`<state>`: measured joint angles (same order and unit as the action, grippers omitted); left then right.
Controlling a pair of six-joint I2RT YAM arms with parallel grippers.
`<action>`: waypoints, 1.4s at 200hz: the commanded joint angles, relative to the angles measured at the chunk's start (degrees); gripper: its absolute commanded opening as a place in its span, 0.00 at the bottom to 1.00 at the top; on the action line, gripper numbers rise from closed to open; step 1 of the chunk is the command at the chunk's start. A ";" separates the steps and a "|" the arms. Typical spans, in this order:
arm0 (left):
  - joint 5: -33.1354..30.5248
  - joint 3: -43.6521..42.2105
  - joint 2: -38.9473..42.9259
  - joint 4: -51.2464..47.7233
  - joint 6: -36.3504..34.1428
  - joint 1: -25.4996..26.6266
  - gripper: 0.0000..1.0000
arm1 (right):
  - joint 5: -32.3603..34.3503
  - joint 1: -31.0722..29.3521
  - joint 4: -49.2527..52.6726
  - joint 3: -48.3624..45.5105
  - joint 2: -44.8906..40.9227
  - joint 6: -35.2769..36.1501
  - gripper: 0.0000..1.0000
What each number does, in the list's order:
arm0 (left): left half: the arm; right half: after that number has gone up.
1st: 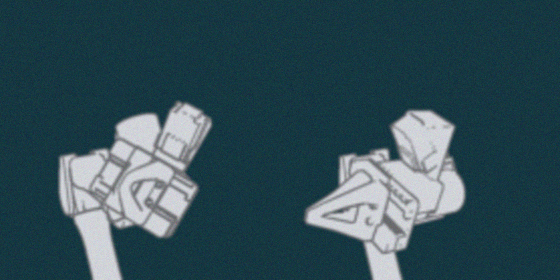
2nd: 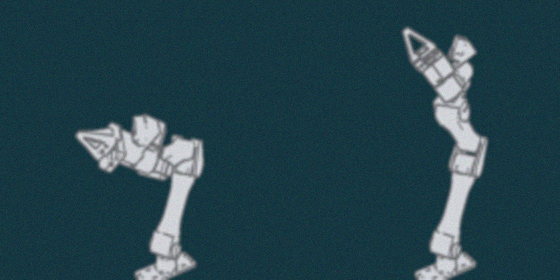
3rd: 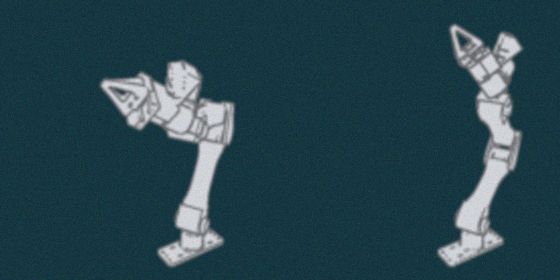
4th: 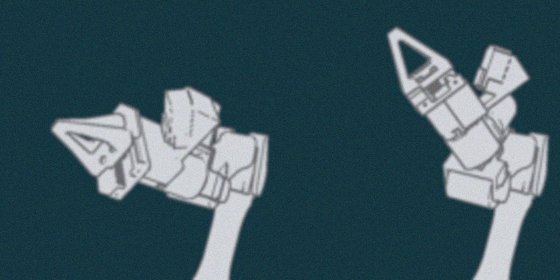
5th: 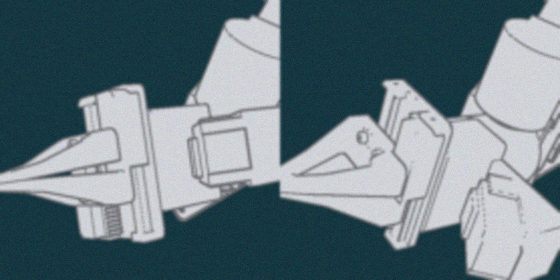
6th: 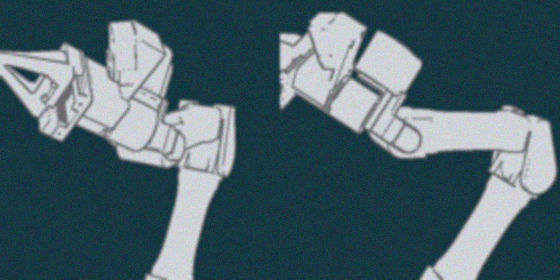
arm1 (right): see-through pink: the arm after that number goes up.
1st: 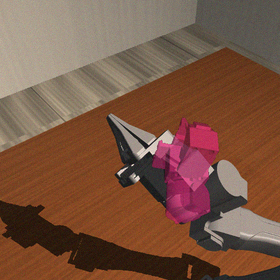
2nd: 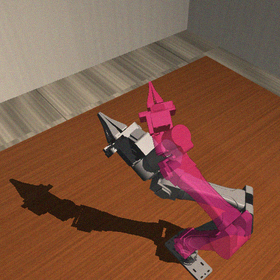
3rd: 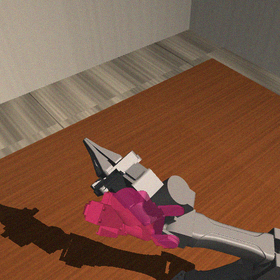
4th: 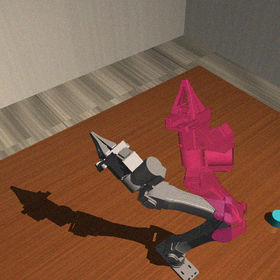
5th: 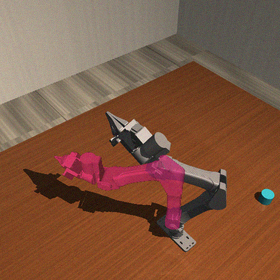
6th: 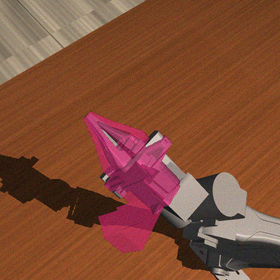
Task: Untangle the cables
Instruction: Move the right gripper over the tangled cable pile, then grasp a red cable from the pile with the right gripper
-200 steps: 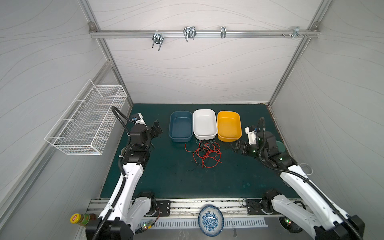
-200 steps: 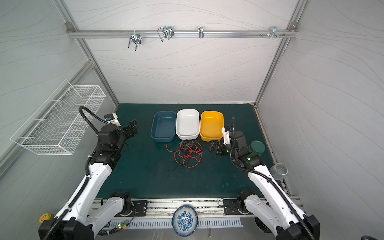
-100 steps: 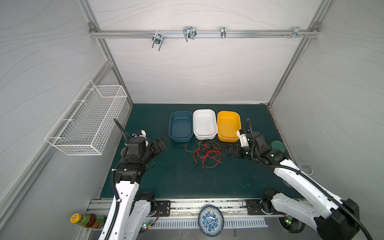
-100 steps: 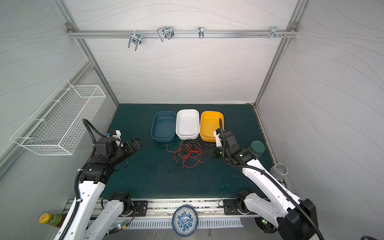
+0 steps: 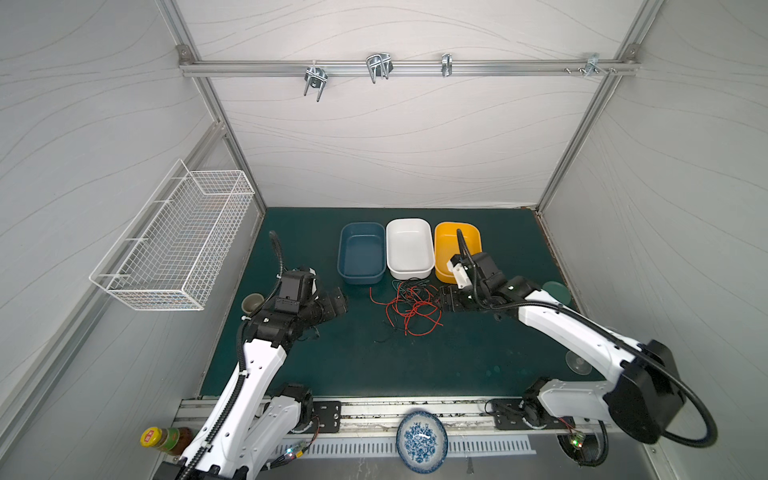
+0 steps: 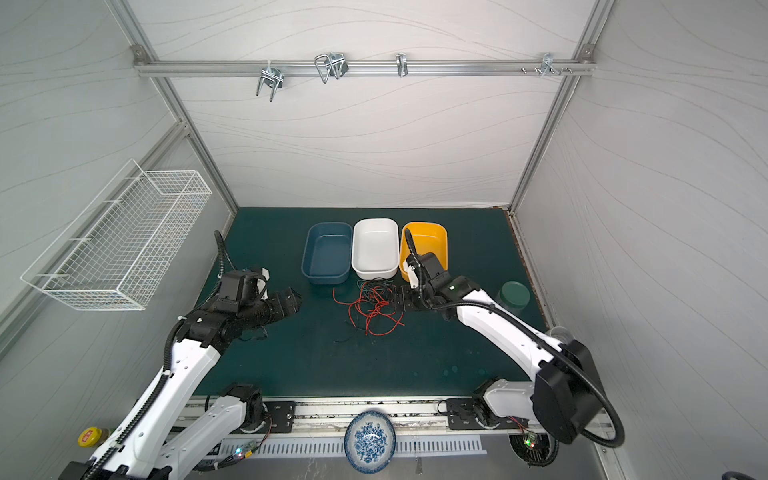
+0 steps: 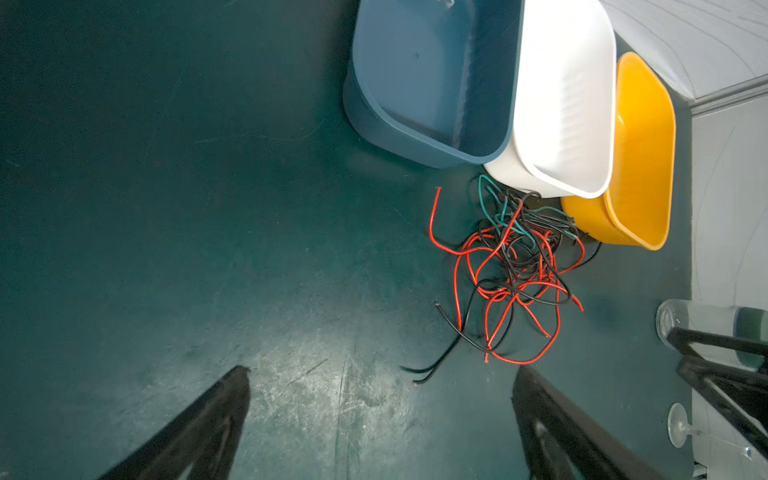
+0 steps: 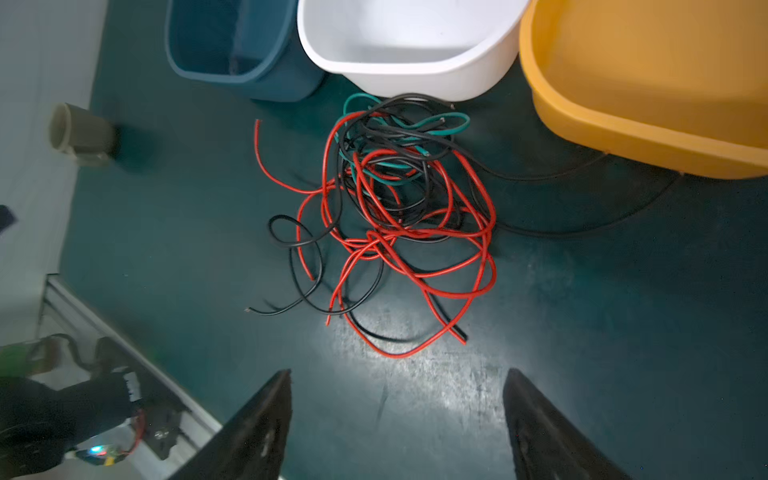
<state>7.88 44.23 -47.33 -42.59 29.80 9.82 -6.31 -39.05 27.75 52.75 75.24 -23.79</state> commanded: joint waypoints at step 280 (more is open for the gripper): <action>3.65 0.64 -1.62 0.92 0.43 1.96 1.00 | 10.60 -4.50 -3.23 3.85 11.93 -3.86 0.70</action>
<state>11.14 43.51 -48.95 -42.19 30.17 11.68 8.82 -45.12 22.61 55.64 86.15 -22.04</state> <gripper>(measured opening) 0.996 0.684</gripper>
